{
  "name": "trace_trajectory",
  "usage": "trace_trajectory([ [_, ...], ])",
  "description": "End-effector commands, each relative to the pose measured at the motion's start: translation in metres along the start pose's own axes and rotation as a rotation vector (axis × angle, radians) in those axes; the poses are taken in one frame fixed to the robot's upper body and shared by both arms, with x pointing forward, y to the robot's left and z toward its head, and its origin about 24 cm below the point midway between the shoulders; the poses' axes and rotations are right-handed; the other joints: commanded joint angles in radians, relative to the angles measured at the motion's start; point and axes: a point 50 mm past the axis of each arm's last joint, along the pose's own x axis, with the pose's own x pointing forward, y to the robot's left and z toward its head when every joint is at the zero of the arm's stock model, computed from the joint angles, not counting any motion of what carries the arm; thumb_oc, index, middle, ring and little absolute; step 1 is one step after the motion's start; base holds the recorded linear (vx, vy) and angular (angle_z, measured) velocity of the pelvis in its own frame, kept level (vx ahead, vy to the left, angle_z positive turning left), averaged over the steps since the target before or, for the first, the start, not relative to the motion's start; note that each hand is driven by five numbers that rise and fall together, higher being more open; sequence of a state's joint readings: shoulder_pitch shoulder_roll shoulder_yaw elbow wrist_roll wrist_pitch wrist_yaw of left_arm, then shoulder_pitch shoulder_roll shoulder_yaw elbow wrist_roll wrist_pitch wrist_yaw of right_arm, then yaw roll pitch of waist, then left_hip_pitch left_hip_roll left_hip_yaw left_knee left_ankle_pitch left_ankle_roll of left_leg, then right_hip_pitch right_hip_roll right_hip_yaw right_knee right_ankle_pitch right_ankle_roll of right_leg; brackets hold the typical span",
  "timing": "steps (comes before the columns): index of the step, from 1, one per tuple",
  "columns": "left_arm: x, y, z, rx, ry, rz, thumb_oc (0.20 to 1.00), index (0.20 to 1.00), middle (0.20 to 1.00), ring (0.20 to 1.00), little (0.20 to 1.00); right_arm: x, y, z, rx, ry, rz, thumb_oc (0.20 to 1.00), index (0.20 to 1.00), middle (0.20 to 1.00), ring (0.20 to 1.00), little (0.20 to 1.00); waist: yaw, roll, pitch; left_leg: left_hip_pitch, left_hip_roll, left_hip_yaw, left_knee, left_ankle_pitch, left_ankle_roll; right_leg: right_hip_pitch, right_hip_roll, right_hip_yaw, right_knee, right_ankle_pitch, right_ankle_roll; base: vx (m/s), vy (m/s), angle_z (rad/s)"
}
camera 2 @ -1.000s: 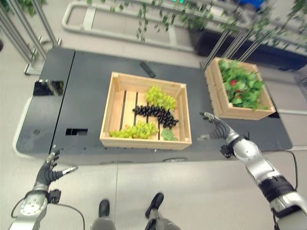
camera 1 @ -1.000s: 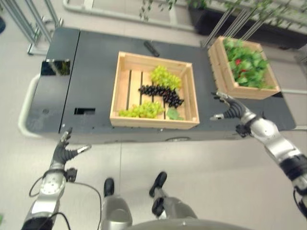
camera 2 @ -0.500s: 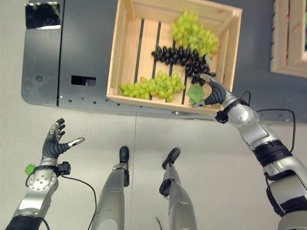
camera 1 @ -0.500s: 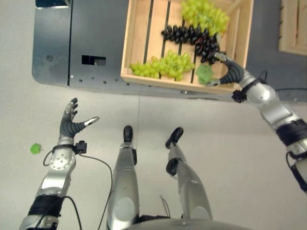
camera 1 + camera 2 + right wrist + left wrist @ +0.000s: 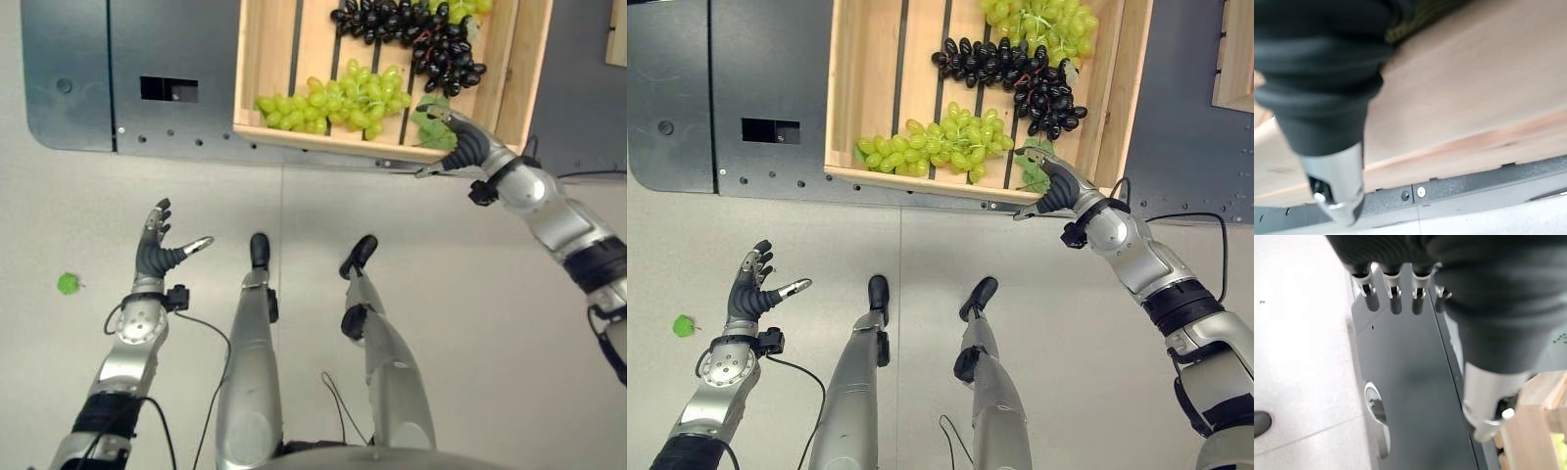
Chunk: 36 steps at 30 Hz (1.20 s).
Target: Pick up the fruits from the basket on one side to the basket on the other side
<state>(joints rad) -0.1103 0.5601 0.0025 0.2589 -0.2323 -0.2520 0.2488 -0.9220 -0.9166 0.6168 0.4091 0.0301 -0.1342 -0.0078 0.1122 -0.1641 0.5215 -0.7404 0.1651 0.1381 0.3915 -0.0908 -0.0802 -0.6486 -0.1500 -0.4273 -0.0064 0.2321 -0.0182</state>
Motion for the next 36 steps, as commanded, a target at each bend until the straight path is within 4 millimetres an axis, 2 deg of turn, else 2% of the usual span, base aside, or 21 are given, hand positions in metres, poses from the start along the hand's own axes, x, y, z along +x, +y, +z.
trace_trajectory([
  [1,0.001,0.004,0.017,-0.037,-0.089,0.016,1.000,1.000,1.000,1.000,1.000,0.014,-0.028,0.008,-0.092,-0.001,-0.070,1.000,1.000,1.000,1.000,1.000,0.055,-0.038,-0.001,0.026,-0.023,-0.054,-0.151,0.095,-0.042,0.056,-0.127,-0.022,0.107,-0.083,0.219,0.04,-0.001,-0.06],
  [3,0.002,0.004,0.019,-0.036,-0.095,0.014,1.000,1.000,1.000,1.000,1.000,0.016,-0.029,0.011,-0.102,-0.010,-0.058,1.000,1.000,1.000,1.000,1.000,0.053,-0.041,-0.001,0.023,-0.024,-0.057,-0.149,0.095,-0.041,0.052,-0.125,-0.018,0.106,-0.082,0.218,0.02,0.000,-0.03],
  [7,0.000,0.011,0.021,-0.024,-0.108,0.018,1.000,1.000,1.000,1.000,1.000,0.009,-0.031,0.029,-0.085,-0.103,0.029,1.000,1.000,1.000,1.000,1.000,0.043,-0.073,-0.001,0.032,-0.023,-0.065,-0.161,0.103,-0.046,0.063,-0.118,-0.023,0.097,-0.079,0.219,0.01,-0.008,0.00],
  [8,0.000,0.010,0.021,-0.024,-0.108,0.018,1.000,1.000,1.000,1.000,1.000,0.009,-0.031,0.029,-0.085,-0.103,0.030,1.000,1.000,1.000,1.000,1.000,0.042,-0.073,-0.001,0.032,-0.023,-0.065,-0.162,0.103,-0.046,0.063,-0.118,-0.023,0.097,-0.079,0.219,0.01,-0.015,0.04],
  [10,-0.003,0.018,0.020,0.016,-0.106,0.015,1.000,1.000,1.000,1.000,1.000,-0.004,-0.036,0.044,-0.067,-0.183,0.099,1.000,1.000,1.000,1.000,1.000,0.030,-0.106,-0.001,0.053,-0.020,-0.064,-0.170,0.104,-0.050,0.084,-0.114,-0.027,0.088,-0.075,0.221,0.00,-0.021,0.05],
  [11,-0.003,0.018,0.020,0.015,-0.105,0.015,1.000,1.000,1.000,1.000,1.000,-0.005,-0.037,0.044,-0.066,-0.182,0.100,1.000,1.000,1.000,1.000,1.000,0.030,-0.105,-0.001,0.054,-0.020,-0.064,-0.170,0.104,-0.050,0.085,-0.113,-0.027,0.087,-0.075,0.221,-0.01,-0.014,0.05],
  [13,-0.005,0.022,0.021,0.040,-0.106,0.002,1.000,1.000,1.000,1.000,1.000,-0.014,-0.043,0.052,-0.086,-0.223,0.143,1.000,1.000,1.000,1.000,1.000,0.027,-0.125,-0.001,0.068,-0.017,-0.062,-0.169,0.101,-0.052,0.102,-0.108,-0.029,0.083,-0.073,0.221,-0.01,-0.021,0.04],
  [14,-0.004,0.029,0.023,0.077,-0.115,-0.009,1.000,1.000,1.000,1.000,1.000,-0.020,-0.051,0.059,-0.084,-0.248,0.175,1.000,1.000,1.000,1.000,1.000,0.025,-0.146,-0.001,0.082,-0.012,-0.061,-0.168,0.100,-0.056,0.120,-0.106,-0.033,0.080,-0.071,0.223,-0.01,-0.047,0.06],
  [16,-0.004,0.031,0.025,0.087,-0.123,-0.011,1.000,1.000,1.000,1.000,1.000,-0.023,-0.056,0.063,-0.083,-0.259,0.177,1.000,1.000,1.000,1.000,1.000,0.025,-0.153,-0.001,0.089,-0.009,-0.059,-0.168,0.099,-0.058,0.127,-0.104,-0.033,0.076,-0.069,0.223,-0.01,-0.028,0.04],
  [19,-0.003,0.038,0.029,0.121,-0.137,-0.019,1.000,1.000,1.000,1.000,1.000,-0.030,-0.071,0.071,-0.086,-0.277,0.195,1.000,1.000,1.000,1.000,1.000,0.027,-0.182,-0.001,0.112,-0.003,-0.055,-0.175,0.101,-0.064,0.152,-0.094,-0.035,0.068,-0.069,0.222,-0.01,-0.022,-0.05],
  [22,-0.004,0.044,0.030,0.151,-0.136,-0.033,1.000,1.000,1.000,1.000,1.000,-0.036,-0.087,0.073,-0.047,-0.274,0.176,1.000,1.000,1.000,1.000,1.000,0.025,-0.206,-0.001,0.136,0.005,-0.054,-0.182,0.105,-0.071,0.172,-0.084,-0.041,0.065,-0.069,0.221,0.00,0.000,0.00],
  [26,-0.003,0.047,0.033,0.168,-0.144,-0.045,1.000,1.000,1.000,1.000,1.000,-0.041,-0.093,0.072,-0.029,-0.270,0.173,1.000,1.000,1.000,1.000,1.000,0.026,-0.221,-0.001,0.156,0.009,-0.052,-0.194,0.110,-0.075,0.191,-0.076,-0.047,0.058,-0.069,0.221,-0.01,-0.006,0.04],
  [30,-0.002,0.050,0.036,0.181,-0.150,-0.049,1.000,1.000,1.000,1.000,1.000,-0.042,-0.096,0.069,-0.022,-0.259,0.161,1.000,1.000,1.000,1.000,1.000,0.031,-0.229,-0.001,0.169,0.011,-0.053,-0.197,0.111,-0.076,0.206,-0.072,-0.050,0.056,-0.071,0.221,0.00,0.000,0.00],
  [36,0.000,0.051,0.037,0.175,-0.150,-0.045,1.000,1.000,1.000,1.000,1.000,-0.032,-0.117,0.060,-0.041,-0.211,0.003,1.000,1.000,1.000,1.000,1.000,0.048,-0.229,-0.001,0.186,0.012,-0.054,-0.199,0.108,-0.072,0.218,-0.068,-0.046,0.056,-0.071,0.221,0.00,0.000,0.00],
])
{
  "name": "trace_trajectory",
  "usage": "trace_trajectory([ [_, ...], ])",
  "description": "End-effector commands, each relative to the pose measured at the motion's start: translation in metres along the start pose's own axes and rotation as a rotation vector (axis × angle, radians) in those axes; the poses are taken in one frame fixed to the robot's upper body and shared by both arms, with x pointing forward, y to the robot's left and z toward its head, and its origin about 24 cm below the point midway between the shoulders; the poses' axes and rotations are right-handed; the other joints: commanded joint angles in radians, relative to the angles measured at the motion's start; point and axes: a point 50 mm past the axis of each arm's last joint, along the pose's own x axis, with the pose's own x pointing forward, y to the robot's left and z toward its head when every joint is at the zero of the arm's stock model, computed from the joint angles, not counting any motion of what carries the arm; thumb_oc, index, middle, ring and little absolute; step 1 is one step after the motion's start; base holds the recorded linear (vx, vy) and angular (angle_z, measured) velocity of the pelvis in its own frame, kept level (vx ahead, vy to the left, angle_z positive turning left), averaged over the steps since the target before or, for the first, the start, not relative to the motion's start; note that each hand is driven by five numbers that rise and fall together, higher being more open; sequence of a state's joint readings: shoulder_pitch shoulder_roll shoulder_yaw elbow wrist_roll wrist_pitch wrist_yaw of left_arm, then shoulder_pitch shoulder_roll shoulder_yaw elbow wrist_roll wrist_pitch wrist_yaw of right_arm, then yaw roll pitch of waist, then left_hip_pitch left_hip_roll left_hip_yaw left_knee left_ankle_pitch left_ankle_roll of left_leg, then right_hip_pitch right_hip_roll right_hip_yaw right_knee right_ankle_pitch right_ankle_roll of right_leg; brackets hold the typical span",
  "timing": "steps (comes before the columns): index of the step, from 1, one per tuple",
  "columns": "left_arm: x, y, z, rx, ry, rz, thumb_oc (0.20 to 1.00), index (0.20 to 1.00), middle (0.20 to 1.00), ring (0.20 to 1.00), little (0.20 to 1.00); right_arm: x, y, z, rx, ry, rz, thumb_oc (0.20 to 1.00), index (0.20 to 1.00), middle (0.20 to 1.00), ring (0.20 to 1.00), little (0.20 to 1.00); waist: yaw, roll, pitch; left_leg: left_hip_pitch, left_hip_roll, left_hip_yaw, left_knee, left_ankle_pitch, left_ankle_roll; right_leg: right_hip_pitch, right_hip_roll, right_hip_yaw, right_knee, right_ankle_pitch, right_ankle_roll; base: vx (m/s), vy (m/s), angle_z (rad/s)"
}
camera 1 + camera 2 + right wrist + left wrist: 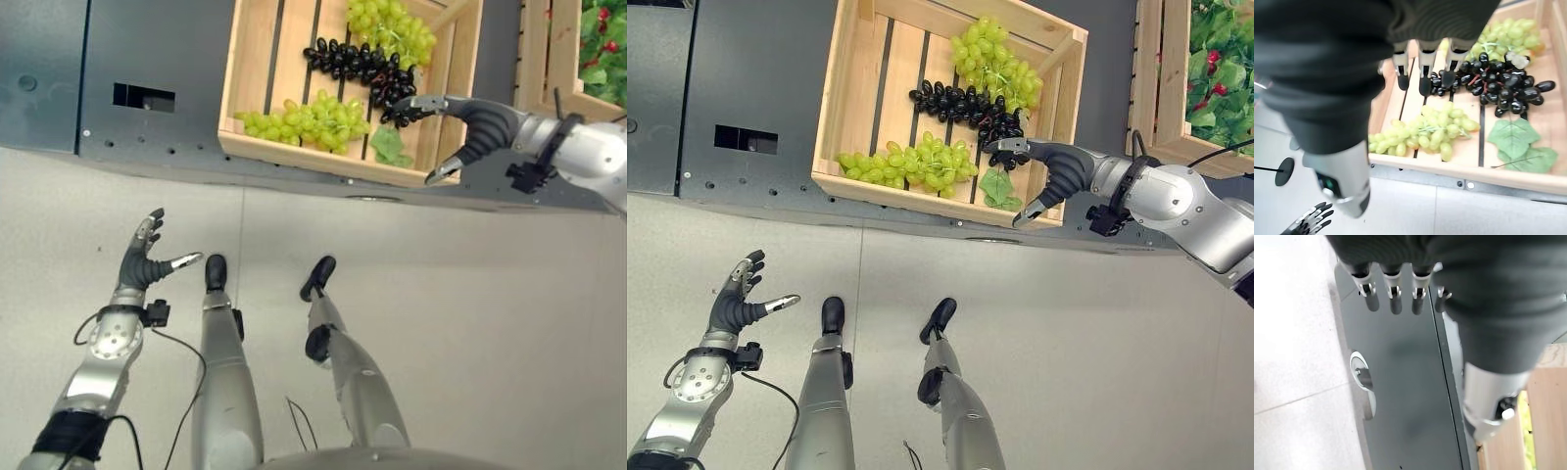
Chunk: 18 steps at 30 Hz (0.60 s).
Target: Pick up the fruits from the basket on one side to the basket on the other side
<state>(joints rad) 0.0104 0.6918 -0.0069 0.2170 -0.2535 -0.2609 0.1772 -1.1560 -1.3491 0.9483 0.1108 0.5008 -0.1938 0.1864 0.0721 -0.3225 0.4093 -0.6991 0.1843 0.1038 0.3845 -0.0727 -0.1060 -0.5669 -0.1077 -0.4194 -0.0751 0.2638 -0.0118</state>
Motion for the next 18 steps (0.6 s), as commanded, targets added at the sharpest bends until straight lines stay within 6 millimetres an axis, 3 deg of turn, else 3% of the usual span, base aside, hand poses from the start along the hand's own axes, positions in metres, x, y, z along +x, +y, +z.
trace_trajectory([
  [1,0.014,0.033,0.041,0.056,-0.182,0.072,1.000,1.000,1.000,1.000,1.000,-0.008,-0.061,0.022,-0.108,-0.046,-0.247,1.000,1.000,1.000,1.000,1.000,0.092,-0.069,0.111,0.145,-0.006,-0.020,-0.193,0.090,-0.047,0.136,-0.110,-0.054,0.125,-0.103,0.214,0.00,0.000,0.00],
  [8,0.017,0.025,0.040,0.035,-0.176,0.052,1.000,1.000,1.000,1.000,1.000,0.027,-0.077,0.027,-0.225,0.027,-0.271,1.000,1.000,1.000,1.000,1.000,0.110,-0.052,0.111,0.132,-0.007,-0.019,-0.195,0.092,-0.043,0.115,-0.107,-0.051,0.128,-0.104,0.211,0.00,0.002,-0.03],
  [18,0.017,0.016,0.037,-0.015,-0.163,0.049,1.000,1.000,1.000,1.000,1.000,0.051,-0.089,0.038,-0.360,0.093,-0.266,1.000,1.000,1.000,1.000,1.000,0.120,-0.025,0.111,0.105,-0.013,-0.028,-0.211,0.104,-0.039,0.082,-0.106,-0.051,0.130,-0.099,0.216,0.00,-0.001,0.01],
])
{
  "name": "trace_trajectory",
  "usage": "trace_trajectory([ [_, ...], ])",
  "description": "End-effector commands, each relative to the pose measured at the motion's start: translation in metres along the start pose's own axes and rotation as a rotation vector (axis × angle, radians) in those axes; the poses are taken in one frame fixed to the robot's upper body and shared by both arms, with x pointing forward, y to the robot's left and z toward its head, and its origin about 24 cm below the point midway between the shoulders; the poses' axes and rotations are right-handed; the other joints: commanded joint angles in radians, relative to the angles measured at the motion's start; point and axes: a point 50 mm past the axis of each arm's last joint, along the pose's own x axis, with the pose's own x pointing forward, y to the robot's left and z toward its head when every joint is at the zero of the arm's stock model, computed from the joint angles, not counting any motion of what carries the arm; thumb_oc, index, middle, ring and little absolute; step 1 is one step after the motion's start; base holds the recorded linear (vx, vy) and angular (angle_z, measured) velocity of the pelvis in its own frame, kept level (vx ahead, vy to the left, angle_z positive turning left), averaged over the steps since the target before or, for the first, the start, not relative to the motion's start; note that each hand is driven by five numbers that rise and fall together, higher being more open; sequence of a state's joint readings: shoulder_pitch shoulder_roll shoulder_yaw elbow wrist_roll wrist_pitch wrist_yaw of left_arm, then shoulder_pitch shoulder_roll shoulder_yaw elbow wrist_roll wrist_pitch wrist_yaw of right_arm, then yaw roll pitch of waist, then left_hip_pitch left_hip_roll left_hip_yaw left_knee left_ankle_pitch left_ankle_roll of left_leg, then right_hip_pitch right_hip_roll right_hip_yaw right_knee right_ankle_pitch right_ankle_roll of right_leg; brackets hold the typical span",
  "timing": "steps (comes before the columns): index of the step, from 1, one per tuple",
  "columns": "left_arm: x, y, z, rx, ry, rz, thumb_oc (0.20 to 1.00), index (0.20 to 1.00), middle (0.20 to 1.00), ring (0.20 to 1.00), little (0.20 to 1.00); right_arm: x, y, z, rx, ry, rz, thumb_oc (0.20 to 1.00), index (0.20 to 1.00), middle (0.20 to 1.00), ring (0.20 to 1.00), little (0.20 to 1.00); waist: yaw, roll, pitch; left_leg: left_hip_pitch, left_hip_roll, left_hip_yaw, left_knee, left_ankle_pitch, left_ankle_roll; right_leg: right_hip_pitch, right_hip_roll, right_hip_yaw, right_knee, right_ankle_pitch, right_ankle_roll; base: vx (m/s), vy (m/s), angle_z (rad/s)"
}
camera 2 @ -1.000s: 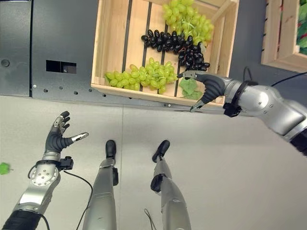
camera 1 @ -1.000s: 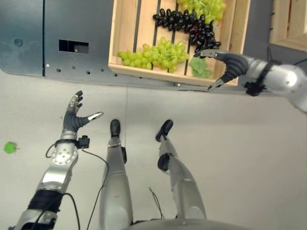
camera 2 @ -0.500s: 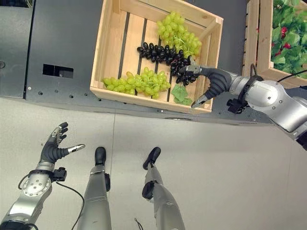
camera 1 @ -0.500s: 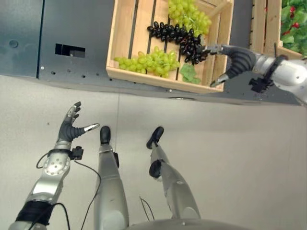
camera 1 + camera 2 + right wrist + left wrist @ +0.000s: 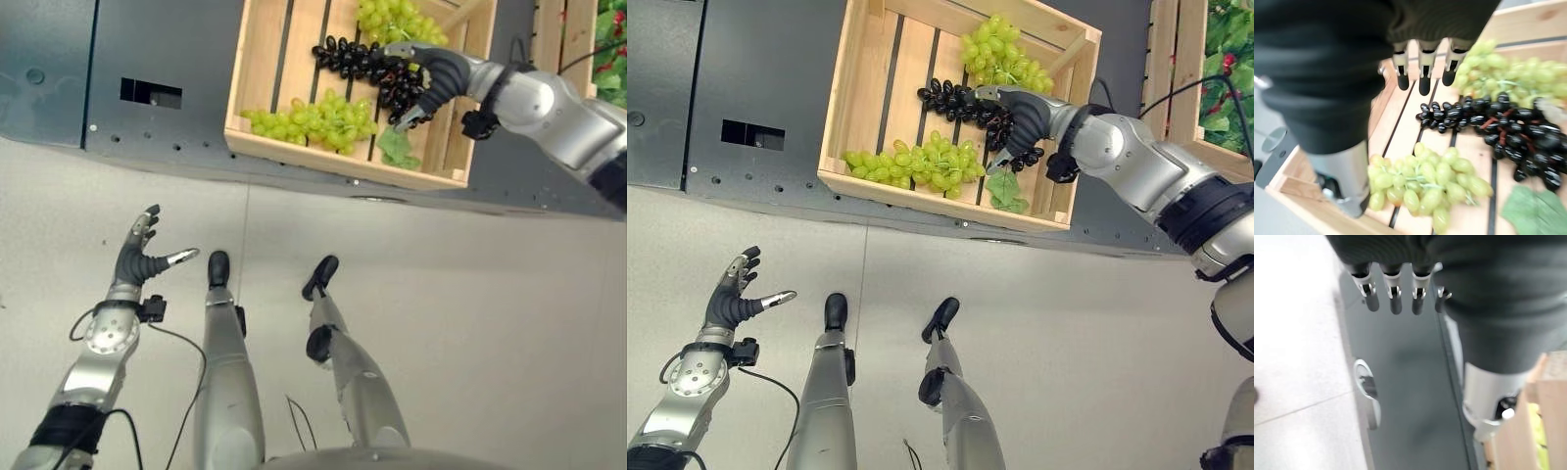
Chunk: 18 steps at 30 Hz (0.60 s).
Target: Pick up the fruits from the basket on one side to the basket on the other side
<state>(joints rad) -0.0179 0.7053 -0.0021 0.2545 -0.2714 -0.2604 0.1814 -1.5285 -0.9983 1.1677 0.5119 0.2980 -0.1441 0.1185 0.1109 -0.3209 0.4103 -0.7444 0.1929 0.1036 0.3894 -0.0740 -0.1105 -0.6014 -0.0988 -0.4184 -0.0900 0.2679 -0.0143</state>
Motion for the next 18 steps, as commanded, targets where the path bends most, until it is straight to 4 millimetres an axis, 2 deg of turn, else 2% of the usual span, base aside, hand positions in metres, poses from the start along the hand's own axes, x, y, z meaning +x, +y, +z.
trace_trajectory([
  [1,0.012,0.006,0.039,-0.019,-0.177,0.009,1.000,1.000,1.000,1.000,1.000,-0.015,-0.067,0.002,-0.150,0.072,-0.171,1.000,1.000,1.000,1.000,1.000,0.081,-0.020,0.110,0.143,-0.025,-0.031,-0.215,0.107,-0.033,0.111,-0.115,-0.049,0.145,-0.104,0.219,0.00,0.000,0.00],
  [5,0.013,0.002,0.040,-0.033,-0.184,0.004,1.000,1.000,1.000,1.000,1.000,-0.009,-0.071,0.003,-0.159,0.088,-0.191,1.000,1.000,1.000,1.000,1.000,0.083,-0.008,0.110,0.129,-0.028,-0.038,-0.211,0.104,-0.029,0.099,-0.117,-0.050,0.147,-0.105,0.219,0.00,0.000,0.00],
  [13,0.013,-0.004,0.044,-0.051,-0.198,0.001,1.000,1.000,1.000,1.000,1.000,0.000,-0.066,0.017,-0.174,0.038,-0.185,1.000,1.000,1.000,1.000,1.000,0.084,0.019,0.110,0.075,-0.036,-0.049,-0.212,0.111,-0.025,0.052,-0.120,-0.047,0.153,-0.107,0.219,0.00,0.000,0.00],
  [18,0.015,-0.009,0.044,-0.079,-0.200,-0.001,1.000,1.000,1.000,1.000,1.000,0.001,-0.066,0.014,-0.138,0.043,-0.198,1.000,1.000,1.000,1.000,1.000,0.079,0.034,0.110,0.035,-0.043,-0.062,-0.207,0.114,-0.021,0.016,-0.128,-0.037,0.159,-0.108,0.221,0.01,-0.003,0.03],
])
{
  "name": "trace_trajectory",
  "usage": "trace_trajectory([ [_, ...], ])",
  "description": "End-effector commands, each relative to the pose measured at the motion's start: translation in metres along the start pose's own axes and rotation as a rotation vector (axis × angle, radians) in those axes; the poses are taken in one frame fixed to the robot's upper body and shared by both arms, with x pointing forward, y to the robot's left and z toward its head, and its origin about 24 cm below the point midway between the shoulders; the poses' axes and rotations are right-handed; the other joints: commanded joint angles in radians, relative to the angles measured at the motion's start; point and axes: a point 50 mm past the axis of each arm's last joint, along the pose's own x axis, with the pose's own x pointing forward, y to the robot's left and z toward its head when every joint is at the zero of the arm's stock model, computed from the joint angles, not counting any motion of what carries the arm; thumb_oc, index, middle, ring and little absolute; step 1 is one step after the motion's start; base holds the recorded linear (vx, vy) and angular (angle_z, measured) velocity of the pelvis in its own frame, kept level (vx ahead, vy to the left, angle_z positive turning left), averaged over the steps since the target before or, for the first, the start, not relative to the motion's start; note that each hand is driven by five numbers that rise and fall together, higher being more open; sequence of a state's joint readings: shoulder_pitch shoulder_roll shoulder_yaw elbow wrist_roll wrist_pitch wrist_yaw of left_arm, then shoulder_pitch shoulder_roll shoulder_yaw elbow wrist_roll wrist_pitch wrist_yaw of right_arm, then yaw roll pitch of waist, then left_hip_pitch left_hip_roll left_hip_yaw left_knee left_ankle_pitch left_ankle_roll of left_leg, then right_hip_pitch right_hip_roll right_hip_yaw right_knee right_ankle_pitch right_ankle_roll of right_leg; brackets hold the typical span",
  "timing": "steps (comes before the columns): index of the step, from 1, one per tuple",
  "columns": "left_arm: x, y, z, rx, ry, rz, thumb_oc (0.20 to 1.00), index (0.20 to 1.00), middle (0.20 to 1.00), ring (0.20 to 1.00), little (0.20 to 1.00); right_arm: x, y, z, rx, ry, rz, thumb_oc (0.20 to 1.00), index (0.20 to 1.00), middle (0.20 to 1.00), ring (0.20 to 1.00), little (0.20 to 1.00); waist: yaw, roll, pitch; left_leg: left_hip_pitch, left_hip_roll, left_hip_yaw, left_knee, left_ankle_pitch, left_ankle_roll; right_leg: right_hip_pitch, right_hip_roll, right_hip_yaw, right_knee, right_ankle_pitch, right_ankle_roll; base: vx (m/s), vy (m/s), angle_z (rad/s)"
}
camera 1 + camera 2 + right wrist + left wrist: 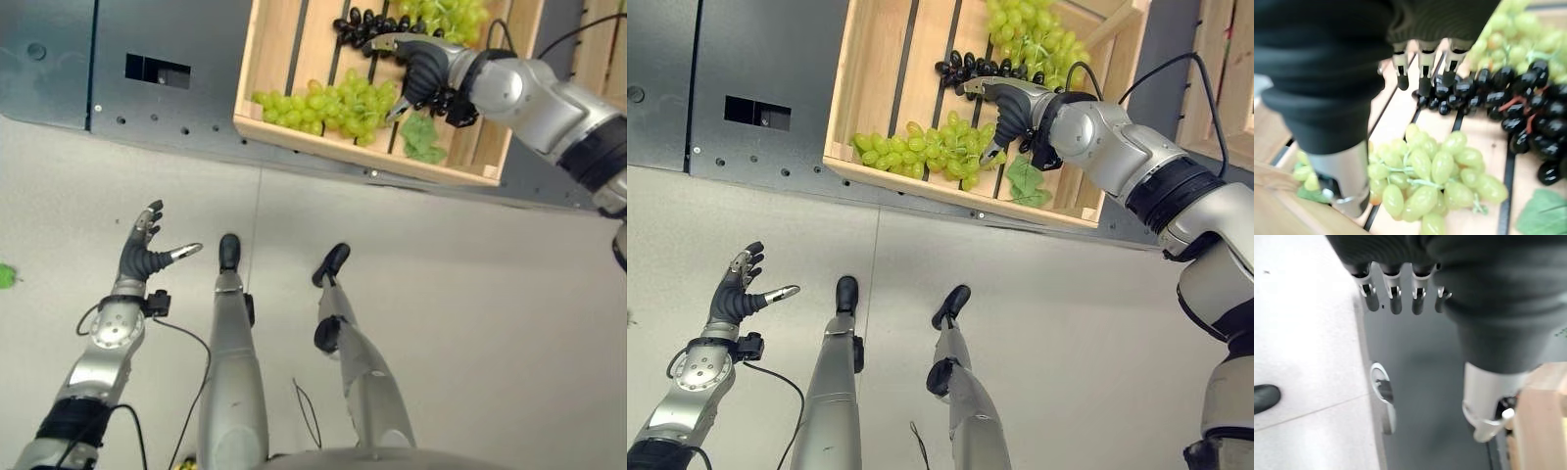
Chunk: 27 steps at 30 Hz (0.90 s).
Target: Pick up the fruits from the basket on one side to the basket on the other side
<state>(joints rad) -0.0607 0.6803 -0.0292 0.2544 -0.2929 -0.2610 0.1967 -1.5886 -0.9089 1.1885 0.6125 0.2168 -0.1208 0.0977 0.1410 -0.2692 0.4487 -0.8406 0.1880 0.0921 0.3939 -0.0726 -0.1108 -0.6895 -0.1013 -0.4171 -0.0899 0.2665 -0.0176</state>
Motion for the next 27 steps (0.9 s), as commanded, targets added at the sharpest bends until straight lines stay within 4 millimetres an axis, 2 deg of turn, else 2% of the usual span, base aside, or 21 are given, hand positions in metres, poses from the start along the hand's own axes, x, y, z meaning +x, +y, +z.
trace_trajectory([
  [1,0.009,-0.001,0.037,-0.026,-0.174,-0.008,1.000,1.000,1.000,1.000,1.000,-0.013,-0.059,0.002,-0.056,0.020,-0.165,1.000,1.000,1.000,1.000,1.000,0.048,-0.014,0.071,0.121,-0.038,-0.053,-0.208,0.112,-0.020,0.096,-0.127,-0.036,0.161,-0.106,0.225,0.00,0.000,0.00],
  [7,0.009,-0.007,0.038,-0.040,-0.179,-0.014,1.000,1.000,1.000,1.000,1.000,-0.005,-0.049,0.004,-0.066,0.026,-0.132,1.000,1.000,1.000,1.000,1.000,0.040,0.000,0.071,0.072,-0.044,-0.062,-0.190,0.108,-0.014,0.046,-0.131,-0.022,0.177,-0.113,0.219,0.00,0.000,-0.01],
  [18,0.009,-0.007,0.041,-0.037,-0.194,0.002,1.000,1.000,1.000,1.000,1.000,0.008,-0.034,0.020,-0.057,-0.028,-0.101,1.000,1.000,1.000,1.000,1.000,0.029,0.002,0.071,0.036,-0.043,-0.070,-0.193,0.112,-0.010,0.005,-0.129,-0.020,0.190,-0.119,0.215,0.00,0.000,0.00],
  [27,0.009,-0.008,0.045,-0.017,-0.213,-0.011,1.000,1.000,1.000,1.000,1.000,0.012,-0.007,0.020,-0.068,-0.029,0.011,1.000,1.000,1.000,1.000,1.000,0.025,-0.006,0.071,0.034,-0.041,-0.079,-0.194,0.114,-0.012,0.007,-0.127,-0.028,0.189,-0.121,0.215,0.00,0.000,0.00],
])
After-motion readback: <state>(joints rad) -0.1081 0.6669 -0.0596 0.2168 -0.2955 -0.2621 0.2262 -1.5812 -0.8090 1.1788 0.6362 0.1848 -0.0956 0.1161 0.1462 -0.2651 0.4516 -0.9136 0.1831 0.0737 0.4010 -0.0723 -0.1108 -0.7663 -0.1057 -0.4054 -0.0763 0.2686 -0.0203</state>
